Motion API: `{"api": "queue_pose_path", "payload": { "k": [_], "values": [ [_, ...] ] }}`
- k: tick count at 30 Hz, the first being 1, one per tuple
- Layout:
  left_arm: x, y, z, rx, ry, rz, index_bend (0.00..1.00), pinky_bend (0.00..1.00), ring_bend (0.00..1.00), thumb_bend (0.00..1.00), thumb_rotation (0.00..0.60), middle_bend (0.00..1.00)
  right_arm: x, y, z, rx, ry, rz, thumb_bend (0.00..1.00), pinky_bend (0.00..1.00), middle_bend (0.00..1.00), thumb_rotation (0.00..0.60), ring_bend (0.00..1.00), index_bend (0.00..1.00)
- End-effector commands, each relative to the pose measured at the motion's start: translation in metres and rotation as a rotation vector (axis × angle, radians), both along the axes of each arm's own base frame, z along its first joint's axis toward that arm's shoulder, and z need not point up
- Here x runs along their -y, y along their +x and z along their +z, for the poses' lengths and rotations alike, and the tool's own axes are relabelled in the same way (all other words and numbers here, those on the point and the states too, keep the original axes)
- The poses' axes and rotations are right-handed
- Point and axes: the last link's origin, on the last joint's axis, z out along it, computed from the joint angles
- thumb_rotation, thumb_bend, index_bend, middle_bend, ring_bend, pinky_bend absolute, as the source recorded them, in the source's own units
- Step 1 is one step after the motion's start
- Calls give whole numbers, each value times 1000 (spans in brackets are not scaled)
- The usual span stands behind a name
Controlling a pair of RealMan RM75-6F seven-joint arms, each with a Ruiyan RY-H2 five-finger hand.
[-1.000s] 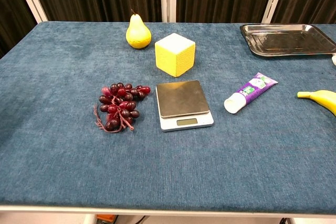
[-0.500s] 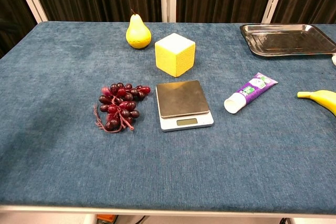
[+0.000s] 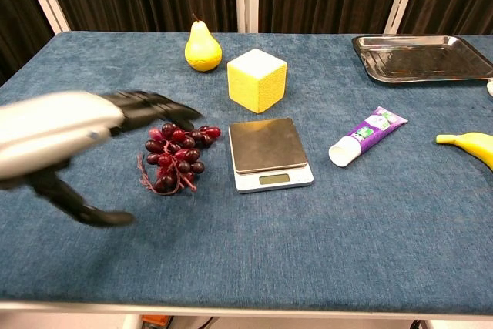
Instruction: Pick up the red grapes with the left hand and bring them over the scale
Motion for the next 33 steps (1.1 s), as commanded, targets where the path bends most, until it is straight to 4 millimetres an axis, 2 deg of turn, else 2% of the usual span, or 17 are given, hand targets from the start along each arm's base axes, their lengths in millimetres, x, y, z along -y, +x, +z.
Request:
{"api": "queue_pose_path", "payload": {
  "k": [1,7,17,26,33],
  "values": [
    [-2,4,-18,-12,-32,-28,69,17,0,180,600,148,0,-2,2,3,-1,-7,294,0,0,600,0,0],
    [-3,6,-35,1,-61,-17,68,17,0,190,600,183,2,-5,5,11,-6,-16,295,0,0,600,0,0],
    [-7,17,-61,35,-81,-39,62,16,0,334,600,214,2,-9,6,19,-1,-24,296,0,0,600,0,0],
    [-16,21,-70,19,-39,-69,62,15,0,464,600,206,1,-16,8,21,-3,-46,296,0,0,600,0,0],
    [-19,14,-71,-12,-22,-65,57,7,0,496,600,204,3,-18,9,25,-6,-46,296,0,0,600,0,0]
  ]
}}
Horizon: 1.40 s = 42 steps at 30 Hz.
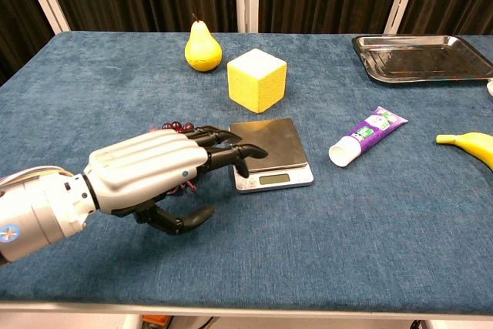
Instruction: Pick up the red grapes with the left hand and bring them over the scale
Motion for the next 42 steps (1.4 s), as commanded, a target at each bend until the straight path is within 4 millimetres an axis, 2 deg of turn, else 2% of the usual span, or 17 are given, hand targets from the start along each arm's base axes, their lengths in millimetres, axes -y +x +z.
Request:
{"api": "queue_pose_path", "payload": {
  "k": [1,22,33,42],
  "values": [
    [-1,-3,1,-8,7,7,57,7,0,496,600,204,1,-1,0,1,1,-1,296,0,0,600,0,0],
    [-1,-5,-2,-30,-10,13,57,7,0,496,600,204,-2,0,0,-9,-1,-2,296,0,0,600,0,0],
    [-2,1,-6,-22,-22,7,57,7,0,495,600,205,-2,0,0,-15,3,-10,297,0,0,600,0,0],
    [-1,-5,-9,-39,-29,18,57,6,0,496,600,205,-3,0,-1,-20,7,-15,297,0,0,600,0,0]
  ]
}}
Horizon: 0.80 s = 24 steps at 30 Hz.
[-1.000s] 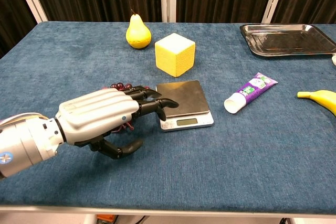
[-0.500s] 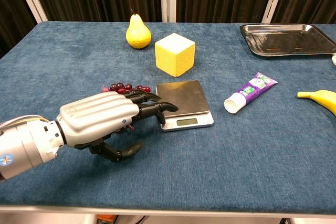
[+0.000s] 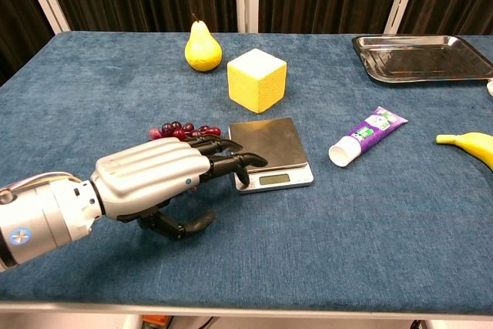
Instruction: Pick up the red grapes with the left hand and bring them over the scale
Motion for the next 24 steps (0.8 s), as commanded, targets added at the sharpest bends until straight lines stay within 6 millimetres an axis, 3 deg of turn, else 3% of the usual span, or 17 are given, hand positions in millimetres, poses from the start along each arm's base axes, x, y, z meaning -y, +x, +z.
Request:
{"api": "queue_pose_path", "payload": {
  "k": [1,19,24],
  "values": [
    [0,-2,0,0,0,7,57,6,0,495,600,205,0,0,0,-1,2,0,297,0,0,600,0,0],
    [4,-8,-3,3,-20,31,57,6,0,496,600,207,0,0,-5,-5,16,-4,298,0,0,600,0,0],
    [3,-3,4,44,-2,21,57,7,0,496,600,194,0,-1,-3,-4,9,-9,298,0,0,600,0,0]
  ]
}}
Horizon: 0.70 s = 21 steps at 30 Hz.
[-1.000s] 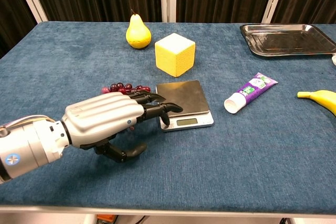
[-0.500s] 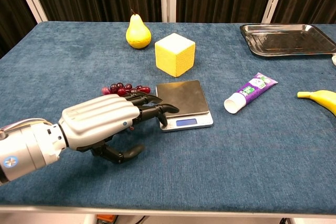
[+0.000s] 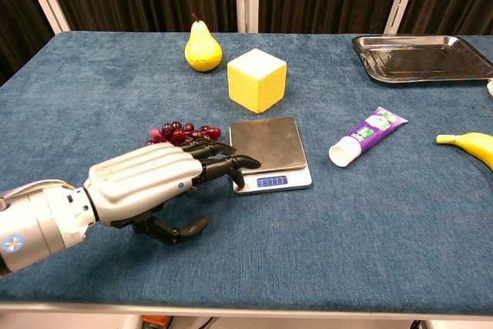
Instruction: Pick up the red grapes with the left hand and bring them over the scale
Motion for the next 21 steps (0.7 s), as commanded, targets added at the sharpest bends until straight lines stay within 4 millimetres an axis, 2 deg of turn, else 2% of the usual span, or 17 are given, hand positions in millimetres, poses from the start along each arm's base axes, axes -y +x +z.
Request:
{"api": "queue_pose_path", "payload": {
  "k": [1,7,11,12,17,21],
  "values": [
    [-2,5,7,32,16,-5,57,7,0,495,600,192,0,0,1,1,-2,0,298,0,0,600,0,0],
    [-11,12,31,100,98,-5,57,8,0,487,600,179,0,2,-1,4,4,9,298,0,0,600,0,0],
    [-17,7,47,111,162,26,57,10,0,481,600,169,0,2,-2,4,7,11,298,0,0,600,0,0],
    [-18,4,50,107,176,41,57,11,0,458,600,162,0,2,-2,4,6,12,298,0,0,600,0,0],
    [-22,-14,61,77,218,124,57,13,0,198,600,136,0,3,-2,3,6,13,298,0,0,600,0,0],
    [-26,-24,60,47,251,179,52,13,0,109,600,132,0,4,-3,1,10,14,298,0,0,600,0,0]
  ]
}}
